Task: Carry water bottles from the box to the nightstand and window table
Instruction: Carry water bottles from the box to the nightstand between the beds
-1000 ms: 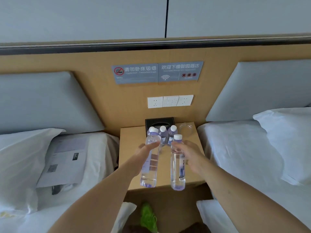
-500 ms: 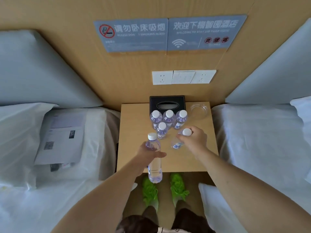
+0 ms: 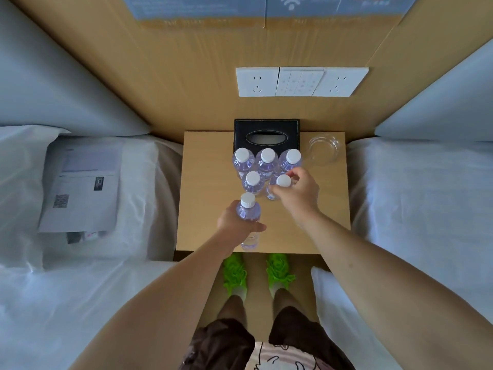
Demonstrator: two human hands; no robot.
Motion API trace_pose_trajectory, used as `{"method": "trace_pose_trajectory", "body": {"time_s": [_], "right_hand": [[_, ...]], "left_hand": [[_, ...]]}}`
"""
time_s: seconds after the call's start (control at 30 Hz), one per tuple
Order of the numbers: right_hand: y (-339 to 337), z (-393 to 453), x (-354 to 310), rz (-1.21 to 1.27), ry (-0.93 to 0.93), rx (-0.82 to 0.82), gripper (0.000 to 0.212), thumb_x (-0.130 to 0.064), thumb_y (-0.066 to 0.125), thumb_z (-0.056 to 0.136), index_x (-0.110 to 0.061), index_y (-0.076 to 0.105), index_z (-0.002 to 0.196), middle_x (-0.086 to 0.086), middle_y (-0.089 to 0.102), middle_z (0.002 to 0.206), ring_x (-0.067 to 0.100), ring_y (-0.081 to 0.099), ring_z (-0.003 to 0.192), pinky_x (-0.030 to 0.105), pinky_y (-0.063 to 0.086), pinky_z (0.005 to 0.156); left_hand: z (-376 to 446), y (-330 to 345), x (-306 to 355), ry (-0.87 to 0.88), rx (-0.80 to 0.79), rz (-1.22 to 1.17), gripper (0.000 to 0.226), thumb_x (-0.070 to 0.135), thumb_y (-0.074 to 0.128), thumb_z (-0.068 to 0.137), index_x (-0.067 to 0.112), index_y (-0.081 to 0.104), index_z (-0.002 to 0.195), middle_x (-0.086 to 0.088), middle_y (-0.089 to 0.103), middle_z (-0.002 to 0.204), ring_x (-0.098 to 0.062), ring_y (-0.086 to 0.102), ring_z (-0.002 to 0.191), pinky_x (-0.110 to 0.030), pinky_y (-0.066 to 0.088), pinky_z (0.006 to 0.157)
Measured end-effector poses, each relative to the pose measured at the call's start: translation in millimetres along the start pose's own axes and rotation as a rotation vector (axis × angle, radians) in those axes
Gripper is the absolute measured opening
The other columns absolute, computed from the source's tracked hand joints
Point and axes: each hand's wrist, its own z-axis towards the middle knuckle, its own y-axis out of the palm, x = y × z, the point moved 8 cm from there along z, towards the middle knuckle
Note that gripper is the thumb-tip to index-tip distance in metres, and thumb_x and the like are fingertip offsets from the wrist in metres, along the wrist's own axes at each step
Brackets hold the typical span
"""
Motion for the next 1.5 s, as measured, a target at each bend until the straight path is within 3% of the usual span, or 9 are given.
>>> {"method": "trace_pose_trajectory", "body": {"time_s": [0.3, 0.53, 0.83, 1.0, 1.13, 1.23, 1.33, 1.43, 1.5], "right_hand": [[6, -1, 4, 0.061, 0.022, -0.067, 0.06, -0.02, 0.094, 0.068, -0.023, 0.054, 0.113, -0.004, 0.061, 0.113, 0.013, 0.059, 0.105, 0.026, 0.047, 0.088], [-4, -17, 36, -0.008, 0.136, 0.012, 0.03, -0.005, 0.077, 0.075, -0.018, 0.055, 0.092, -0.002, 0.062, 0.091, 0.022, 0.062, 0.086, 0.023, 0.044, 0.065], [34, -43, 7, -0.053, -0.079, -0.25, 0.03, -0.048, 0.089, 0.071, -0.031, 0.075, 0.091, -0.012, 0.07, 0.088, 0.003, 0.064, 0.081, 0.015, 0.047, 0.07], [44, -51, -4, -0.254, -0.192, -0.296, 0.035, -0.037, 0.093, 0.069, -0.024, 0.079, 0.098, -0.001, 0.069, 0.101, 0.013, 0.061, 0.094, 0.024, 0.042, 0.077], [40, -46, -22, -0.426, -0.287, -0.258, 0.019, -0.024, 0.083, 0.08, -0.008, 0.077, 0.089, 0.007, 0.068, 0.081, 0.025, 0.059, 0.082, 0.032, 0.042, 0.071], [37, -41, -29, -0.492, -0.271, -0.277, 0.028, -0.017, 0.08, 0.085, -0.004, 0.076, 0.109, 0.015, 0.075, 0.105, 0.032, 0.065, 0.104, 0.04, 0.052, 0.088], [36, -42, -30, -0.499, -0.254, -0.301, 0.029, -0.014, 0.08, 0.085, -0.008, 0.076, 0.113, 0.011, 0.074, 0.105, 0.031, 0.062, 0.105, 0.035, 0.05, 0.088], [37, -43, -28, -0.46, -0.24, -0.278, 0.023, -0.009, 0.079, 0.082, -0.027, 0.067, 0.075, -0.007, 0.053, 0.071, 0.024, 0.043, 0.083, 0.014, 0.032, 0.062], [38, -45, -27, -0.443, -0.217, -0.258, 0.013, -0.008, 0.079, 0.081, -0.019, 0.074, 0.087, 0.0, 0.066, 0.082, 0.023, 0.049, 0.087, 0.016, 0.033, 0.068]], "left_hand": [[2, 11, -4, 0.003, 0.063, 0.025, 0.076, 0.032, 0.1, 0.057, 0.039, 0.055, 0.118, 0.015, 0.065, 0.108, -0.015, 0.063, 0.1, -0.025, 0.046, 0.068], [4, 16, 1, 0.044, 0.079, 0.012, 0.072, 0.025, 0.098, 0.06, 0.034, 0.055, 0.117, 0.013, 0.064, 0.107, -0.02, 0.063, 0.102, -0.031, 0.05, 0.076], [-1, 23, 13, 0.168, 0.146, 0.116, 0.059, 0.02, 0.09, 0.068, 0.023, 0.051, 0.113, 0.004, 0.062, 0.113, -0.02, 0.062, 0.103, -0.03, 0.052, 0.076], [-2, 20, -2, 0.131, 0.135, 0.081, 0.06, 0.013, 0.089, 0.069, 0.02, 0.053, 0.116, 0.0, 0.064, 0.116, -0.025, 0.064, 0.106, -0.047, 0.057, 0.089], [-3, 7, -9, 0.107, 0.057, 0.233, 0.091, 0.009, 0.096, 0.063, 0.026, 0.05, 0.139, -0.001, 0.052, 0.14, -0.022, 0.057, 0.119, -0.034, 0.049, 0.085], [-2, -16, -10, 0.062, 0.091, 0.288, 0.088, 0.019, 0.091, 0.072, 0.028, 0.046, 0.147, -0.003, 0.048, 0.144, -0.019, 0.051, 0.104, -0.03, 0.043, 0.077], [-2, -44, -10, 0.046, 0.146, 0.268, 0.075, 0.025, 0.084, 0.081, 0.03, 0.047, 0.147, -0.004, 0.048, 0.145, -0.022, 0.055, 0.101, -0.032, 0.05, 0.079], [-2, -66, -10, 0.058, 0.181, 0.268, 0.071, 0.025, 0.081, 0.084, 0.03, 0.048, 0.146, -0.004, 0.048, 0.145, -0.023, 0.056, 0.099, -0.035, 0.055, 0.085], [-2, -77, -11, 0.065, 0.198, 0.269, 0.071, 0.025, 0.081, 0.084, 0.029, 0.048, 0.146, -0.005, 0.049, 0.145, -0.021, 0.054, 0.099, -0.033, 0.051, 0.082]]}}
